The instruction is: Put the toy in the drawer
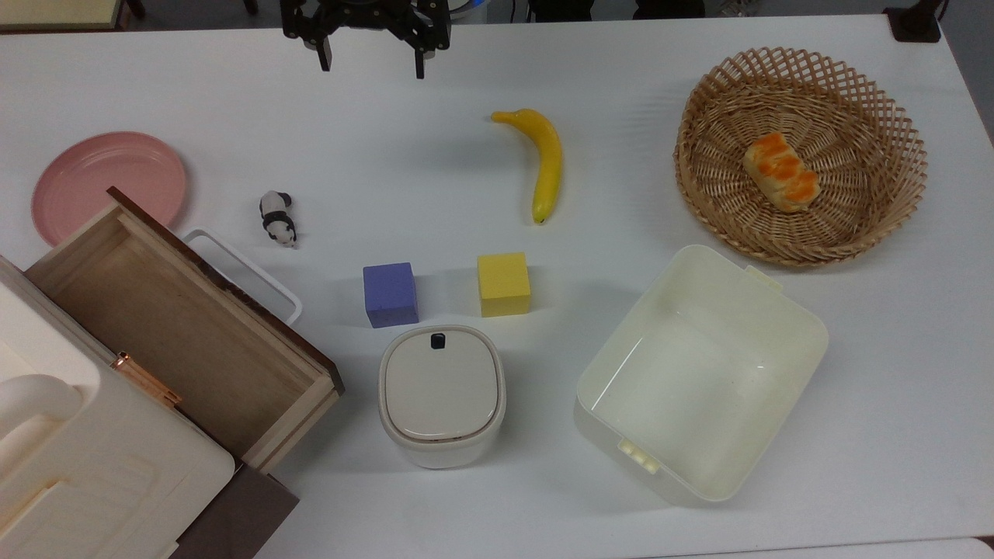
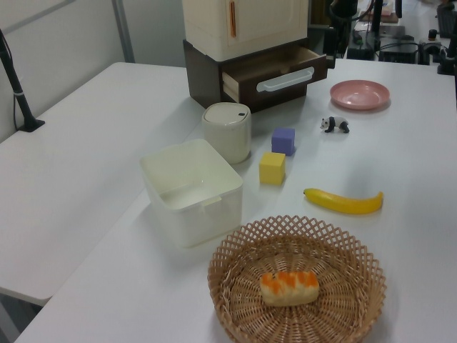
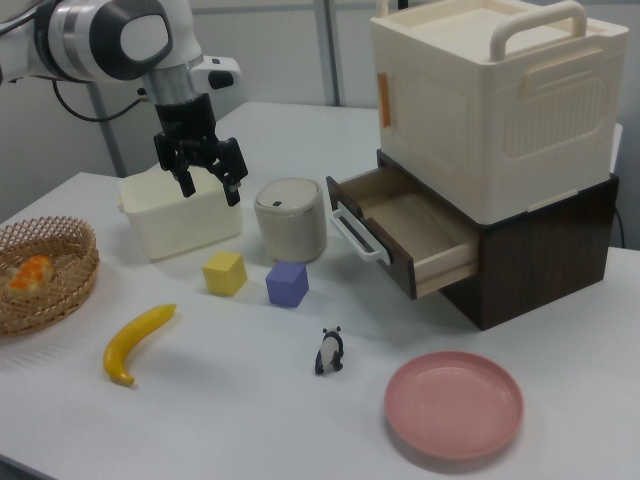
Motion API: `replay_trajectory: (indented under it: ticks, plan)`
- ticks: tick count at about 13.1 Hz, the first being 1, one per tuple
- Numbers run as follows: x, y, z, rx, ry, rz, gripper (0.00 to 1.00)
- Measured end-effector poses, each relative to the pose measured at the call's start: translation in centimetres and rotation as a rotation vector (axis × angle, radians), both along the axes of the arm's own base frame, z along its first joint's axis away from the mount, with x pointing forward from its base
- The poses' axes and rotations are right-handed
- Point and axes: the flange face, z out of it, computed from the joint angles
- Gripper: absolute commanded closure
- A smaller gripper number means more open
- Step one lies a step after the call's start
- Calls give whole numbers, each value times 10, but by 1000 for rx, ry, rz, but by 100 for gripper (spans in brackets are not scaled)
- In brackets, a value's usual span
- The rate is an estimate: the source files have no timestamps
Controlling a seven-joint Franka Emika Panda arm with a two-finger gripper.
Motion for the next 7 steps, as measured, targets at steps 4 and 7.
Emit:
replay_trajectory:
  ticks: [4,7]
  plan:
    - [0,-3,0,0,-1,-5,0]
    - [0,-5,0,0,-1,-8,0]
